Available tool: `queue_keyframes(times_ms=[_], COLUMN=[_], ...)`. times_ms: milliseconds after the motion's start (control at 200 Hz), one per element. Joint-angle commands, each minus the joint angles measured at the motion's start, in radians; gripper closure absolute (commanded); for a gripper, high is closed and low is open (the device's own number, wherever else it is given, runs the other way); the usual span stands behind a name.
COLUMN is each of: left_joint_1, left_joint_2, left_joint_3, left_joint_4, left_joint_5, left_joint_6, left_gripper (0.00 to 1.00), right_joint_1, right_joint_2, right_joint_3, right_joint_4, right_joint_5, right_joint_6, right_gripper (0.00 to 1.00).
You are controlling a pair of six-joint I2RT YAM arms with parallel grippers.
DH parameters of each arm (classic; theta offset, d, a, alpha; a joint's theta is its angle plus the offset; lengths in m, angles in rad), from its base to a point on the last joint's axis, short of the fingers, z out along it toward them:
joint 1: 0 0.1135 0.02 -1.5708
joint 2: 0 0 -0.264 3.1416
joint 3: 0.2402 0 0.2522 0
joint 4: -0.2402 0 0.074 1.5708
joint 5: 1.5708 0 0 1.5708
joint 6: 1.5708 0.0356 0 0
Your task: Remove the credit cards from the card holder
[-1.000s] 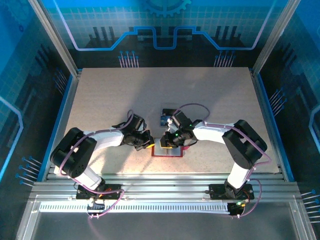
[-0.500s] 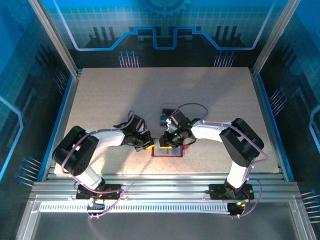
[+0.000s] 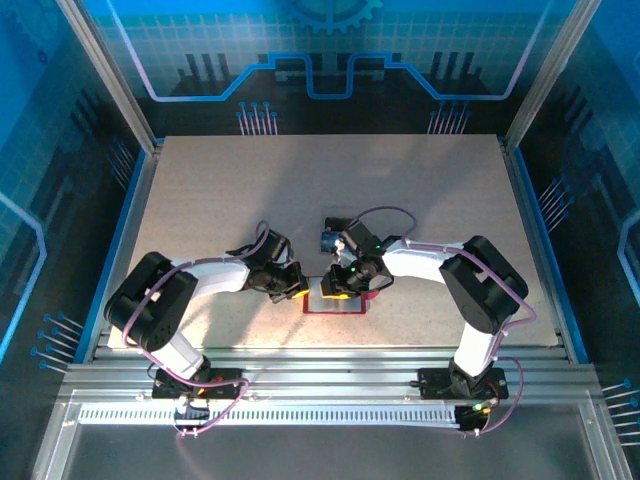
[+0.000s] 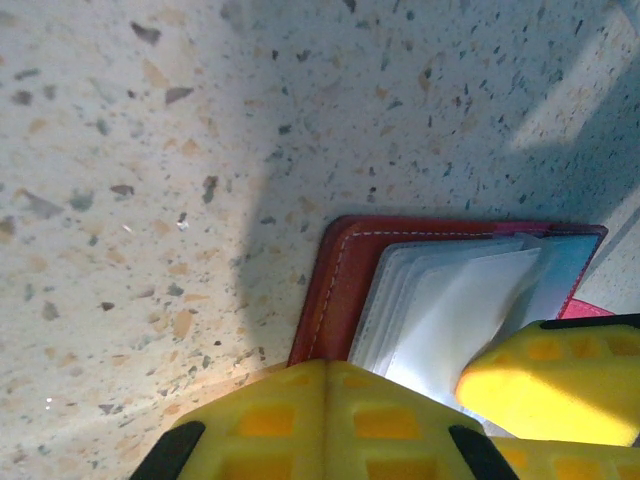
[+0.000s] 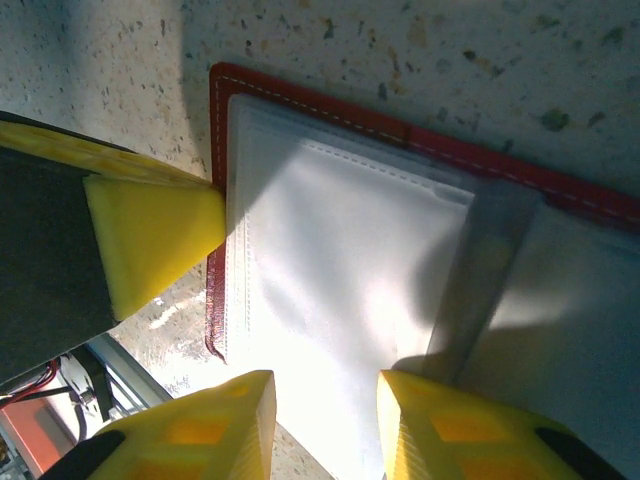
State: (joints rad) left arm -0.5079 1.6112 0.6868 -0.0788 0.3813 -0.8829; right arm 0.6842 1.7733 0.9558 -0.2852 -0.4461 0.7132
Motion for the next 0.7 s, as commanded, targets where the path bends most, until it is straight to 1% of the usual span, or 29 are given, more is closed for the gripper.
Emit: queue_keyframes(times_ms=[0,350,510,695], left_joint_1=[0.000,0.002,0.002,0.001], left_joint_2=[0.016,0.017,0.005,-0.049], left_joint_3=[0.012,0.015,0.025,0.044], left_joint_4=[-0.073,-0.077,-0.086,-0.093], left_joint_5=[-0.016,-0.016,-0.015,-0.010], left_joint_6=[0.027,0.030,0.030,0.021], left_gripper=[0.97,0.96,0.96,0.92], right_joint_1=[-0.015,-0.033,-0.044,-0.054], right_joint_2=[-0.024,-0.044,-0.042,-0.041], right_joint_3=[-0.015,-0.051,-0.084,-0.126], right_joint_4=[-0.043,-0.014,0.043,0.089], right_joint_5=[0.021,0.008,-0.021,-0.043], right_joint_6=[-0.018,-0.011,0.009,0.026], right_gripper=[0.66,0.66,0.66,0.66])
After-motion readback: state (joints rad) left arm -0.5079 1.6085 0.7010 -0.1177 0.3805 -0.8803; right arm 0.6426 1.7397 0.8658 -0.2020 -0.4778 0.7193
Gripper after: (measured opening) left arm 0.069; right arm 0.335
